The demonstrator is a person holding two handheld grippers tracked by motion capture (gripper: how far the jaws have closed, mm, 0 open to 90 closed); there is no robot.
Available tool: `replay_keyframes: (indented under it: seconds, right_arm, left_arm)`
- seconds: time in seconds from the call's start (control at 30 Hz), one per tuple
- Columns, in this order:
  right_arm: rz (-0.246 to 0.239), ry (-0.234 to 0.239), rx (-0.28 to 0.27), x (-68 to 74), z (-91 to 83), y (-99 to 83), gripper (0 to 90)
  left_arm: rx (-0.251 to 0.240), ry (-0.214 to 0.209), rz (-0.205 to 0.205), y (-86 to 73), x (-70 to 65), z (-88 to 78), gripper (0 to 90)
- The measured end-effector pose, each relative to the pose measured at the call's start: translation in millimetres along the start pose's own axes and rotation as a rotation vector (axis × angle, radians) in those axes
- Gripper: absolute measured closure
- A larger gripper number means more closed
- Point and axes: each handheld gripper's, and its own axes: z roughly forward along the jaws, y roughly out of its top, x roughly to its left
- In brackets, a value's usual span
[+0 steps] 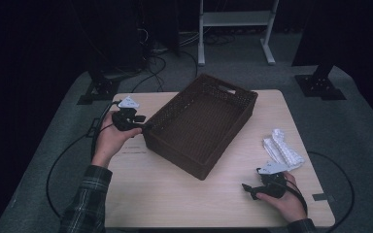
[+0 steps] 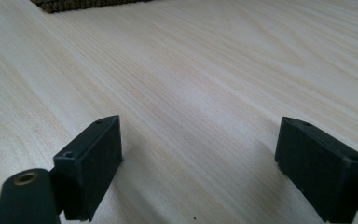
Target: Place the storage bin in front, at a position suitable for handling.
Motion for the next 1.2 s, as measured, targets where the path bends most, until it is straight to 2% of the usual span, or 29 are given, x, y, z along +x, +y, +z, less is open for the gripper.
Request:
replay_keyframes:
  seconds: [0.1,0.27,0.33,0.47,0.57,0.8,0.83,1.07,1.1,1.2]
  right_arm:
    - [0.0,0.001,0.0,-0.1,0.0,0.0,14.1]
    - [-0.001,0.001,0.0,-0.1,0.0,0.0,14.1]
    - [-0.001,0.002,0.0,-0.2,0.0,0.1,14.1]
    - [-0.002,0.003,0.0,-0.3,0.1,0.1,14.1]
    - [-0.003,0.004,0.0,-0.4,0.1,0.1,14.1]
    - [-0.005,0.006,0.0,-0.7,0.2,0.2,14.1]
    - [-0.006,0.006,-0.001,-0.8,0.3,0.2,14.1]
    - [-0.006,0.008,-0.001,-1.1,0.4,0.4,14.1]
    - [-0.006,0.008,-0.001,-1.1,0.5,0.4,14.1]
    - [-0.006,0.008,-0.001,-1.2,0.5,0.5,14.2]
  left_arm:
    - [0.016,0.005,0.0,8.1,7.5,7.4,55.6]
    - [0.036,0.012,0.0,12.3,13.3,16.1,59.5]
    - [0.046,0.015,-0.014,13.6,17.6,22.7,61.0]
    - [0.053,-0.001,-0.027,15.0,24.8,34.5,64.2]
    - [0.062,-0.025,-0.054,14.6,28.8,47.9,66.8]
    - [0.085,-0.033,-0.072,13.1,30.9,61.3,72.7]
    - [0.1,-0.034,-0.073,13.0,31.0,64.8,73.6]
    - [0.136,-0.019,-0.08,15.1,31.3,67.9,80.8]
    - [0.156,-0.008,-0.07,17.5,29.9,68.5,81.1]
    - [0.17,0.009,-0.048,19.4,28.2,68.9,81.6]
